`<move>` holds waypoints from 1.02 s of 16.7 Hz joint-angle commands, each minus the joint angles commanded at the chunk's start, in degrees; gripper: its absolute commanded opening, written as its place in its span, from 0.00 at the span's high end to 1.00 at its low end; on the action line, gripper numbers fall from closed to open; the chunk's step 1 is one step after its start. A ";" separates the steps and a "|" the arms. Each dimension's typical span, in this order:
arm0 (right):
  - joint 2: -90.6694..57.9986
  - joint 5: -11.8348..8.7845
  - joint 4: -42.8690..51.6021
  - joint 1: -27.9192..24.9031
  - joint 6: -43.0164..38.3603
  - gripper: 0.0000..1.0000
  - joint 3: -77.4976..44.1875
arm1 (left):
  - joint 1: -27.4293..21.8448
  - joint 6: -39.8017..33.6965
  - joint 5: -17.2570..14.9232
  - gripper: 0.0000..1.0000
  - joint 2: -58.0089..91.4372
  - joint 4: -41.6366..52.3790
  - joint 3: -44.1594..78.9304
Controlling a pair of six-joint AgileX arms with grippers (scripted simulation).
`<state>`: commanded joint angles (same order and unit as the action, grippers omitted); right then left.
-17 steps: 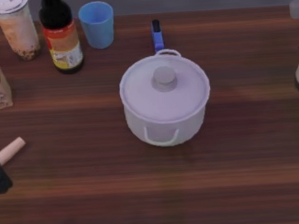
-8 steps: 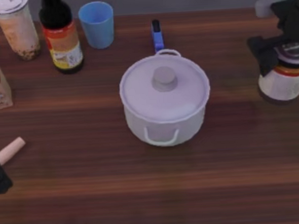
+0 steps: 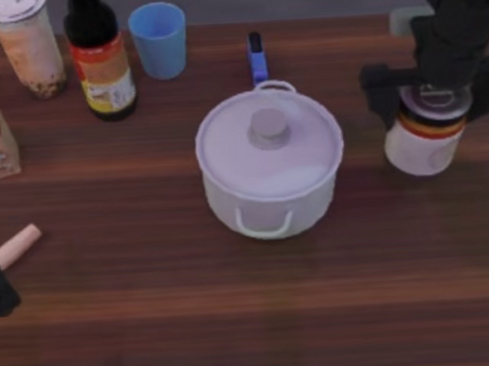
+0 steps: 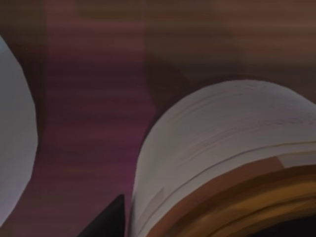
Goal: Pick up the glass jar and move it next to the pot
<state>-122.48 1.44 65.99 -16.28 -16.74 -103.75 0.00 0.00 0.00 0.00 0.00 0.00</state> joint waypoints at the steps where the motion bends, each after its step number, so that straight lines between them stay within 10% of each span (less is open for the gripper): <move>1: -0.01 0.01 -0.02 -0.03 -0.09 1.00 0.01 | 0.00 0.00 0.00 0.00 0.00 0.00 0.00; 17: -2.49 0.04 -10.05 -0.08 -0.17 0.92 7.57 | 0.00 0.00 0.00 0.00 0.00 0.00 0.00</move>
<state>-124.97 1.48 55.94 -16.36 -16.91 -96.18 0.00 0.00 0.00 0.00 0.00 0.00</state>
